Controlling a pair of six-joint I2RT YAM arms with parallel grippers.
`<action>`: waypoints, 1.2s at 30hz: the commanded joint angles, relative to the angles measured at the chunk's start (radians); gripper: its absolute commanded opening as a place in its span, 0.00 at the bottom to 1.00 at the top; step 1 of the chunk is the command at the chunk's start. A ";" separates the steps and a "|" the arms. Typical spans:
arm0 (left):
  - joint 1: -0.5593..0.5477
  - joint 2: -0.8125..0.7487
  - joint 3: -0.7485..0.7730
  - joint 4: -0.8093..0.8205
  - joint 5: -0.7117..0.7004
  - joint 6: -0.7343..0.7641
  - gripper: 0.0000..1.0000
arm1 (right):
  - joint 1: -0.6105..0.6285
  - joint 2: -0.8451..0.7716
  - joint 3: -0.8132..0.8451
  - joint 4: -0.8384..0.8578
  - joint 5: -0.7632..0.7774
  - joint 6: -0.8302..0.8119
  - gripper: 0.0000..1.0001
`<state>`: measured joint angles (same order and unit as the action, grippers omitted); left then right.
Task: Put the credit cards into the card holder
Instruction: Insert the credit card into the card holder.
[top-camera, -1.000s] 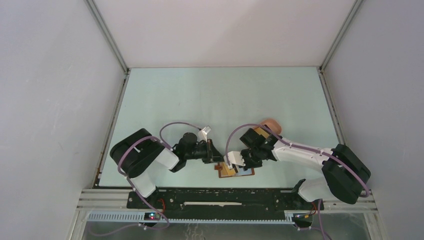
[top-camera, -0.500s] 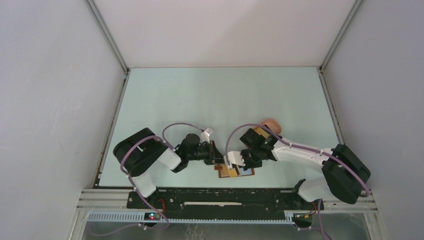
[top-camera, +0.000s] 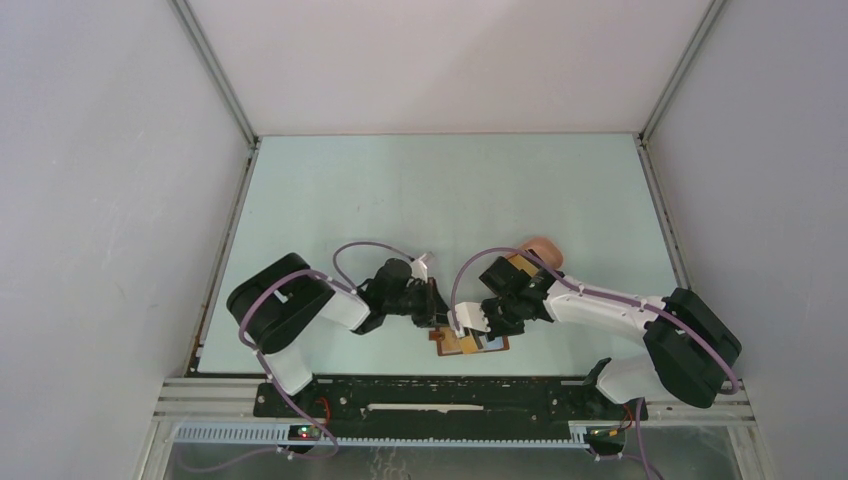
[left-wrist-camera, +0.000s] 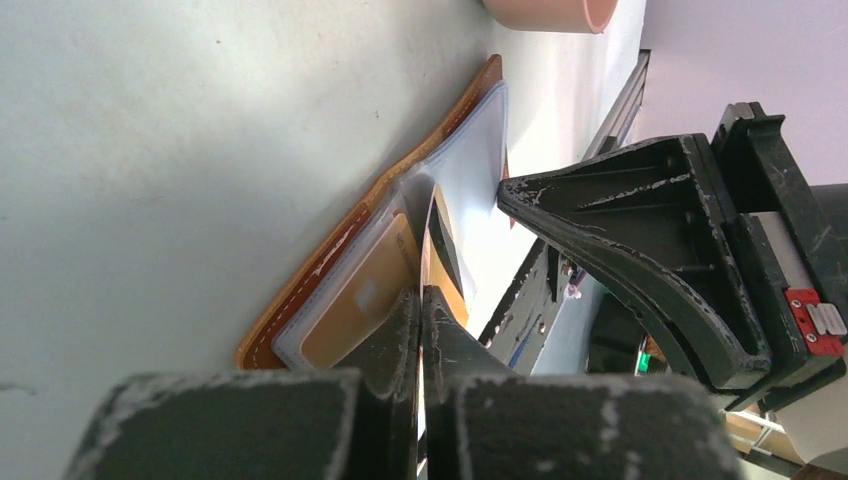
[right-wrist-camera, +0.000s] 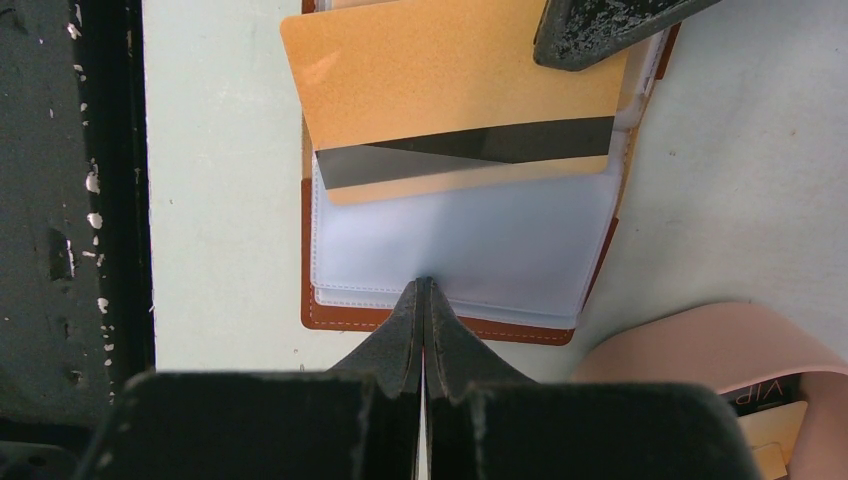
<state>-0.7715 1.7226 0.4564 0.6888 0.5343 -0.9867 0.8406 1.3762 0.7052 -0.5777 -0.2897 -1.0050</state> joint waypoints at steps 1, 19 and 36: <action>-0.006 -0.010 0.035 -0.120 -0.015 0.050 0.00 | 0.015 0.003 0.007 0.009 -0.005 0.011 0.00; -0.006 0.069 0.206 -0.271 0.016 0.120 0.01 | 0.037 -0.005 0.008 0.038 0.008 0.036 0.00; -0.006 0.118 0.230 -0.255 0.019 0.117 0.16 | 0.136 -0.064 0.100 0.159 -0.135 0.153 0.11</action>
<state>-0.7731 1.8156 0.6628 0.4538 0.5869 -0.9081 0.9199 1.2774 0.7498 -0.5159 -0.4023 -0.8764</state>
